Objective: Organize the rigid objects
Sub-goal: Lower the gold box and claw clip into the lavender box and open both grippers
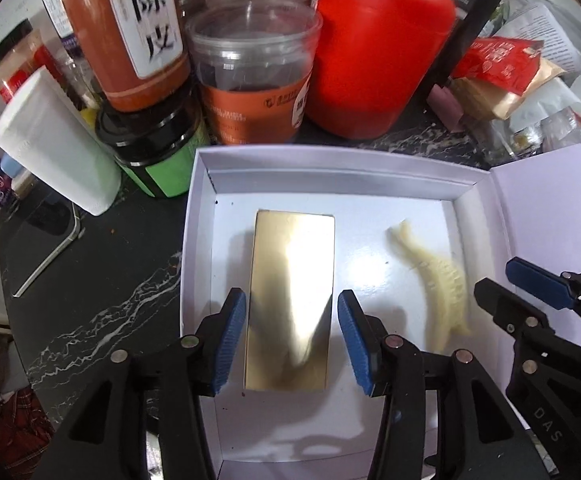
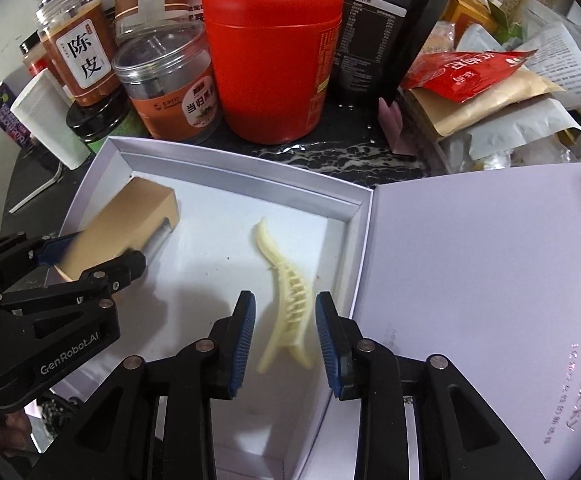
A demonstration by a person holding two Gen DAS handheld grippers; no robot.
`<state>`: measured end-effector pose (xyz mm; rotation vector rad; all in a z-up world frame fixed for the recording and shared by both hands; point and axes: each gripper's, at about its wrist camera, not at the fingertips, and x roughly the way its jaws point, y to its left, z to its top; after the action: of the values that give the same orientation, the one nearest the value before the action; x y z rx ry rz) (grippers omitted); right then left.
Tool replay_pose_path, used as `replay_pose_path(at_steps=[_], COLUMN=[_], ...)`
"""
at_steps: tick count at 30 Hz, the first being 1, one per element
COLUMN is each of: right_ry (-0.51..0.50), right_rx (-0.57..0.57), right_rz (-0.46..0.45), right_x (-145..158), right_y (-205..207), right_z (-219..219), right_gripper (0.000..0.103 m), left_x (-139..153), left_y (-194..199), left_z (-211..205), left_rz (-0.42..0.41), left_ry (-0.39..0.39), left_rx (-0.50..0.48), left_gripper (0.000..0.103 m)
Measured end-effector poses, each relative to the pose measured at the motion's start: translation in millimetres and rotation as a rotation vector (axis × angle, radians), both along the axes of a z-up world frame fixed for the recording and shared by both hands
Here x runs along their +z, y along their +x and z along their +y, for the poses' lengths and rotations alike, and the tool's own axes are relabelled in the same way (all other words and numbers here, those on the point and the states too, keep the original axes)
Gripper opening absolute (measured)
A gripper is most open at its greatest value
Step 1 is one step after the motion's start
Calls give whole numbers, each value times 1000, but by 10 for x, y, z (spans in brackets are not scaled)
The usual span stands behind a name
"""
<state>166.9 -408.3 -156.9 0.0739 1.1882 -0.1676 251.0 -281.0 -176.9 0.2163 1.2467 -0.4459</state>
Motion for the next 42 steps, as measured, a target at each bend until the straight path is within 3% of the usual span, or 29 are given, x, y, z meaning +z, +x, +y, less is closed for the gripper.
replay_pose_path(at_steps=[20, 42], right_ry=[-6, -44], right_rx=[-7, 97], right_rz=[-76, -176], right_x=[557, 1194], right_y=[-293, -810], right_z=[107, 723], right_gripper=[31, 31], left_x=[788, 1472], left_y=[-301, -896], left_z=[211, 964], left_rz=[-78, -174], left_ry=[-64, -104], left_rx=[2, 100], left_gripper=[47, 47])
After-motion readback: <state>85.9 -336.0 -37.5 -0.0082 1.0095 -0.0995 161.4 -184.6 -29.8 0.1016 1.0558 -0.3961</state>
